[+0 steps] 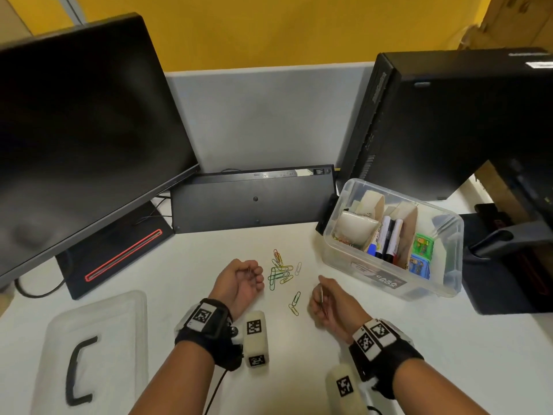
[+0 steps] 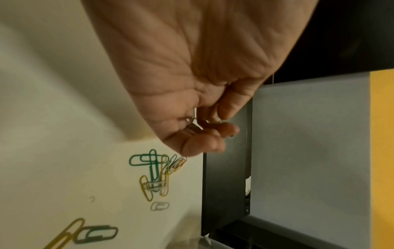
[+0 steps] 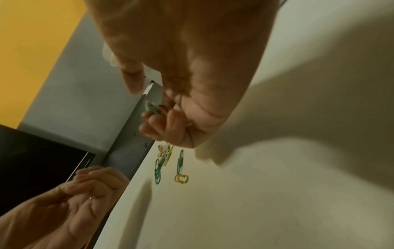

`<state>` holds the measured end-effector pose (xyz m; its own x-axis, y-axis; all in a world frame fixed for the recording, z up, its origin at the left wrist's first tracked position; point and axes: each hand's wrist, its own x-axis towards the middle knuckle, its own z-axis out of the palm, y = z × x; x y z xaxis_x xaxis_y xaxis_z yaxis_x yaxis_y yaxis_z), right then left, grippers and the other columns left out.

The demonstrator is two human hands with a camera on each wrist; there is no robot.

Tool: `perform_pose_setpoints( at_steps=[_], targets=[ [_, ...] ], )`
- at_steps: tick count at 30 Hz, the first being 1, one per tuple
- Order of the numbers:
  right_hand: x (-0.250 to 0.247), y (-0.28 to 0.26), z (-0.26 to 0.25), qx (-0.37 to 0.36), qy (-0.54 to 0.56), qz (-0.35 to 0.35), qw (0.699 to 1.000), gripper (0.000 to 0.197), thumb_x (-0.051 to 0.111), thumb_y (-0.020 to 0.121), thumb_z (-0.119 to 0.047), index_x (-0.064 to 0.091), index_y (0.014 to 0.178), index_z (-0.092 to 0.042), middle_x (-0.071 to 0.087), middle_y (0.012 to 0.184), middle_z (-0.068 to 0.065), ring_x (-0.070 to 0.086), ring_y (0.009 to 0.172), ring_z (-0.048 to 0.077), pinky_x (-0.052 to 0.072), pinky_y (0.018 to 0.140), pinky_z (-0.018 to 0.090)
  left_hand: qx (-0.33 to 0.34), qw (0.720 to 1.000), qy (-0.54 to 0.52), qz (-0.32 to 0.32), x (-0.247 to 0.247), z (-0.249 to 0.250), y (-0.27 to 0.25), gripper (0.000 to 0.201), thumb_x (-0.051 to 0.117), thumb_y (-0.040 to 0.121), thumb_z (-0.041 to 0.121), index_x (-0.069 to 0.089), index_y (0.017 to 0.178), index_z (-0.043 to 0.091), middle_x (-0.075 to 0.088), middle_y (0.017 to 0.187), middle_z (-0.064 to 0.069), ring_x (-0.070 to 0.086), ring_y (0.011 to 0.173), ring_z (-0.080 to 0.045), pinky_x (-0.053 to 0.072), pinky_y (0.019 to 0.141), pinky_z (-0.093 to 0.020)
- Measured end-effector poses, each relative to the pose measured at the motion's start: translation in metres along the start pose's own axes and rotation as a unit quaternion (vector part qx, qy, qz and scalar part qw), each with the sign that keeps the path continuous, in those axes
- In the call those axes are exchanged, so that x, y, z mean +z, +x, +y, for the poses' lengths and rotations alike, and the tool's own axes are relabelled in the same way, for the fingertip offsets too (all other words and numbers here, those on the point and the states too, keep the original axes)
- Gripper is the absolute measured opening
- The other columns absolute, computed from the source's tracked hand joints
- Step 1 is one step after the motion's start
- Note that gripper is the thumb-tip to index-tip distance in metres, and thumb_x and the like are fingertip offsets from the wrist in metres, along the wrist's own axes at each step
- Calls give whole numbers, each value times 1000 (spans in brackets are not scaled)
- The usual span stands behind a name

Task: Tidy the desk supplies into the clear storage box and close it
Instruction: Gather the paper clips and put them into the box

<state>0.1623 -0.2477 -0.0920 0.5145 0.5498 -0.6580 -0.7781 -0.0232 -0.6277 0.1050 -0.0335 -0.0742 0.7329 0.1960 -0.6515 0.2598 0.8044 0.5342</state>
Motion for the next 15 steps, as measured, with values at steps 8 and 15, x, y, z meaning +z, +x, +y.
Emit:
perform_pose_setpoints(
  at_steps=[8, 15],
  targets=[
    [11, 3, 2, -53, -332, 78, 939, 25, 33, 97, -5, 55, 88, -12, 51, 63, 2, 44, 48, 7, 36, 49, 23, 120, 837, 528, 85, 13, -6, 15, 33, 27, 96, 5, 59, 104, 8, 56, 86, -2, 49, 77, -15, 45, 74, -33],
    [33, 7, 14, -64, -623, 147, 766, 43, 58, 85, -49, 35, 109, -22, 61, 94, -2, 58, 81, 16, 45, 67, 30, 129, 600, 780, 117, 22, -15, 31, 27, 36, 98, 31, 46, 109, 8, 65, 100, -10, 62, 90, -28, 49, 75, -35]
  ],
)
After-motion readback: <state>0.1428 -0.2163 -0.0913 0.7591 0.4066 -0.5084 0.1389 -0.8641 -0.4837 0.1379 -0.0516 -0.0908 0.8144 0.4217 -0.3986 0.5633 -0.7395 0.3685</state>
